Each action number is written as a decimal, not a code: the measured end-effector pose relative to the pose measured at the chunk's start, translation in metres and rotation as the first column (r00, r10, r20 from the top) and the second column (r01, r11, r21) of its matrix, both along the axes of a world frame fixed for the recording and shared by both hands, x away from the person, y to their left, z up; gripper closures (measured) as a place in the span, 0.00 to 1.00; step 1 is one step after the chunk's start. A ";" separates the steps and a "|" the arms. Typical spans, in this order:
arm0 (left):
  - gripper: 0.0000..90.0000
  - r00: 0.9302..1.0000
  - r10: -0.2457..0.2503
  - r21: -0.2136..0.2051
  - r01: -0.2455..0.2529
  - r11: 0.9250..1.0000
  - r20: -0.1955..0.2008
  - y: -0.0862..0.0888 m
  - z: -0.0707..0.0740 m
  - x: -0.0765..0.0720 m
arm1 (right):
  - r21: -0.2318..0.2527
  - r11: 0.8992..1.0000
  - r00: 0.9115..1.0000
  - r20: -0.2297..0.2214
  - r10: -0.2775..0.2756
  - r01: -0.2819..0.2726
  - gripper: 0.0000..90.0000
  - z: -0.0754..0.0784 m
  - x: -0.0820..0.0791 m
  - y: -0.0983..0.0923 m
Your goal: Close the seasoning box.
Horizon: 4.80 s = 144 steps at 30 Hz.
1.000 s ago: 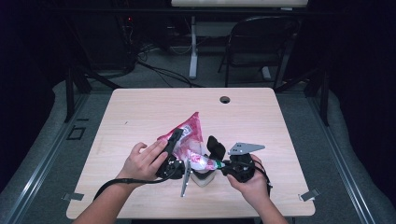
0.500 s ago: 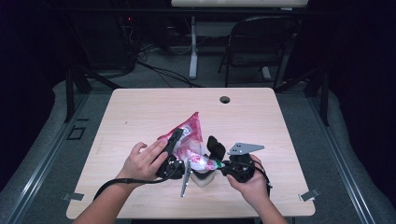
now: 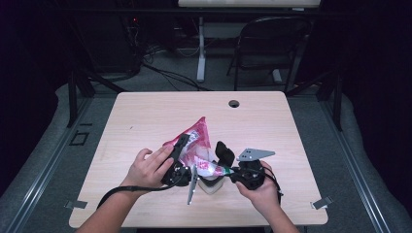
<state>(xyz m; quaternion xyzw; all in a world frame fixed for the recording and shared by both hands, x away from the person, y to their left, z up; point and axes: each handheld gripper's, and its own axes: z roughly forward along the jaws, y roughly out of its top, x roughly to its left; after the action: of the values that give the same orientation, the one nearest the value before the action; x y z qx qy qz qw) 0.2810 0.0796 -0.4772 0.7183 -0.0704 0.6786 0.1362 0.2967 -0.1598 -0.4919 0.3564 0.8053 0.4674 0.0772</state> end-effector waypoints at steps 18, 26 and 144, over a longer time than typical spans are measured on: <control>0.78 0.998 0.020 -0.039 -0.022 0.999 -0.056 0.007 -0.012 0.002 | 0.000 1.000 1.000 0.006 -0.005 0.005 1.00 0.000 0.000 0.001; 0.78 0.996 0.030 -0.057 -0.034 0.998 -0.082 0.010 -0.016 0.001 | -0.001 1.000 1.000 0.008 -0.007 0.007 1.00 0.001 0.000 0.002; 0.84 0.575 -0.241 -0.526 -0.400 0.751 -0.782 0.081 -0.077 0.048 | 0.091 0.996 0.994 0.107 -0.028 0.018 0.68 0.017 -0.004 0.008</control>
<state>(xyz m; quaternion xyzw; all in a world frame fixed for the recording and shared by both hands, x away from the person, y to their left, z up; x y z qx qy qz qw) 0.3291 0.1609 -0.5538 0.8527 0.2773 0.2557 0.3614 0.2928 -0.1521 -0.4745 0.3432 0.7740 0.5207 0.1099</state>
